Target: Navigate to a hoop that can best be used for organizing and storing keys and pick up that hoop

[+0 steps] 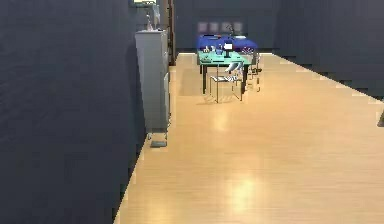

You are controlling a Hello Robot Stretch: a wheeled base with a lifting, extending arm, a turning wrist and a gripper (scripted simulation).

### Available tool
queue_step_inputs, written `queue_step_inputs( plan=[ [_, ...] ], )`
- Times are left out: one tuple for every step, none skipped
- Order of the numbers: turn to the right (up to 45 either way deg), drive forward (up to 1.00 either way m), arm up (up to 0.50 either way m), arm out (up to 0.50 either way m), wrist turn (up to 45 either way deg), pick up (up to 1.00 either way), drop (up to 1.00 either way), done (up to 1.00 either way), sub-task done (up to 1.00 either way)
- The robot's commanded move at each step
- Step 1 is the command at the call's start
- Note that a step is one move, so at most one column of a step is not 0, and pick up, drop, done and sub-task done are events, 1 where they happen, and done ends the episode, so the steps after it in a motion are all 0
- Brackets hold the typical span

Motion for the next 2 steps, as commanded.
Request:
queue_step_inputs(
  plan=[
    [45.0, 0.00, 0.00, 0.00, 0.0, 0.00, 0.00, 0.00, 0.00],
    [45.0, 0.00, 0.00, 0.00, 0.0, 0.00, 0.00, 0.00, 0.00]
  ],
)
